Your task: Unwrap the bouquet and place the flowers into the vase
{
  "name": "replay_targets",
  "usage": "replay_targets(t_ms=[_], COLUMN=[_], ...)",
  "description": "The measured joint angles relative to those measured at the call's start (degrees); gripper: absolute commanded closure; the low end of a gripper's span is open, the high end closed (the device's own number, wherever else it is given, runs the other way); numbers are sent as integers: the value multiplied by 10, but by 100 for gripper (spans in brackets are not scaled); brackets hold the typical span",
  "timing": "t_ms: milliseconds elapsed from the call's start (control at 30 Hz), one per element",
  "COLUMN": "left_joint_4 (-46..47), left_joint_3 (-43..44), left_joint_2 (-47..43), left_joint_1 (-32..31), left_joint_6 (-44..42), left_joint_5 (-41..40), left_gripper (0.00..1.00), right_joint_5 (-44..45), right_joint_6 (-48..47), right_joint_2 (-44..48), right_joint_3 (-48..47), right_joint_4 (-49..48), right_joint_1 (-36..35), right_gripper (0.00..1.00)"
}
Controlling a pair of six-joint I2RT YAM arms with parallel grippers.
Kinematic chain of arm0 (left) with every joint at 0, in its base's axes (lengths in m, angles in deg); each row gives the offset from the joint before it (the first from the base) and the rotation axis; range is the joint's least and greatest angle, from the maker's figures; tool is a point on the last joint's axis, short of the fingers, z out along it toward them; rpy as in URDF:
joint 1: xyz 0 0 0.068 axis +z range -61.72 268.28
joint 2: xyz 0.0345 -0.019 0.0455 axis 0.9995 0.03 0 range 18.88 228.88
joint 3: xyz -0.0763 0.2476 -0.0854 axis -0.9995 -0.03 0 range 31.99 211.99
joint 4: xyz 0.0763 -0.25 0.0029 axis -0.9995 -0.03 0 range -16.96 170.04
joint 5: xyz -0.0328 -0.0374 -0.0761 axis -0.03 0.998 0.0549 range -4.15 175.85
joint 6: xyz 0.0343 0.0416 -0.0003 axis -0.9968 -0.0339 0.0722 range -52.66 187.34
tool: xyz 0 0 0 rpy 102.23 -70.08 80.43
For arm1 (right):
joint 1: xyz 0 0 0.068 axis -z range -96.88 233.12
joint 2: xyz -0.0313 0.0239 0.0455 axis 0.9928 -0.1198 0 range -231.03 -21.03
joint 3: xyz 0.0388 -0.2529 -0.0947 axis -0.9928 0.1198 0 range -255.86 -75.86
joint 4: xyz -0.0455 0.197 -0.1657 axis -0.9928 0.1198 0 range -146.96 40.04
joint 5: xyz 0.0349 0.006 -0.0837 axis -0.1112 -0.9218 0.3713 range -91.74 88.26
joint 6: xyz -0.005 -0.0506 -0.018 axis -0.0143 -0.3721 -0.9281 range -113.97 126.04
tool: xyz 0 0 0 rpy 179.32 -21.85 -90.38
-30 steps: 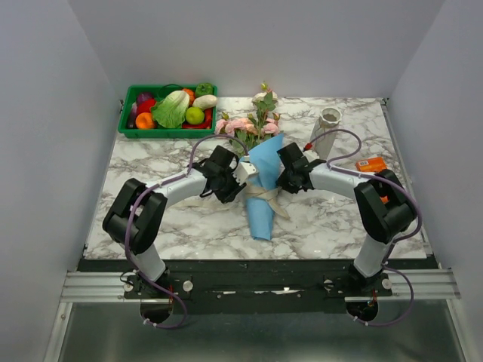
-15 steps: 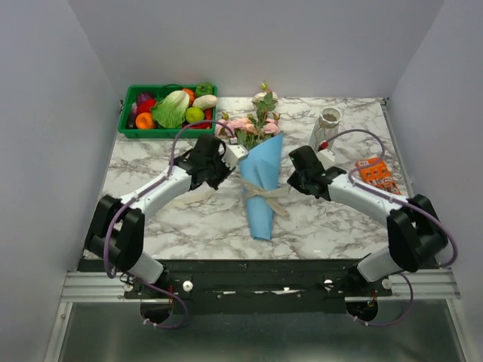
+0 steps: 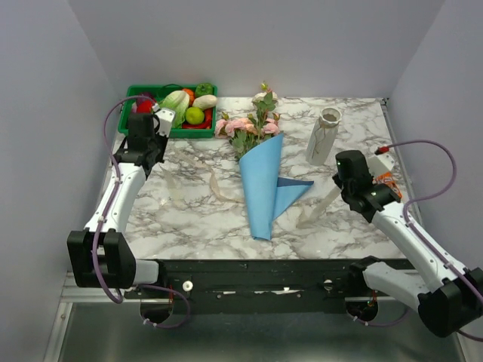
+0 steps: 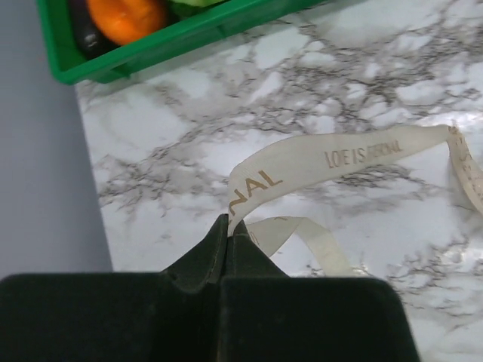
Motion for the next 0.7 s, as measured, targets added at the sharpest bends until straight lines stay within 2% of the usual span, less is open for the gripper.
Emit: replay_targets(t_ms=[33, 67, 100, 167, 233, 333, 533, 600, 700], left_joint_4=[-1, -2, -5, -17, -40, -71, -85, -81, -65], left_joint_3=[0, 0, 0, 2, 14, 47, 100, 114, 139], left_joint_2=[-3, -6, -10, -20, -26, -28, -23, -1, 64], left_joint_1=[9, 15, 19, 20, 17, 2, -118, -155, -176], left_joint_6=[-1, 3, 2, 6, 11, 14, 14, 14, 12], left_joint_5=[-12, -23, -33, -35, -19, 24, 128, 183, 247], left_gripper=[41, 9, 1, 1, 1, 1, 1, 1, 1], right_joint_5=[8, 17, 26, 42, 54, 57, 49, 35, -3], right_joint_6=[-3, -7, -12, -23, -37, -65, -119, -144, -175], right_joint_2=[21, 32, 39, 45, 45, 44, 37, 41, 57], right_joint_3=[2, 2, 2, 2, -1, -13, -76, -88, -85], right_joint_4=[6, 15, 22, 37, 51, 68, 77, 65, 40], right_joint_1=[17, 29, 40, 57, 66, 67, 67, 67, 67], right_gripper=[75, 46, 31, 6, 0, 0, 0, 0, 0])
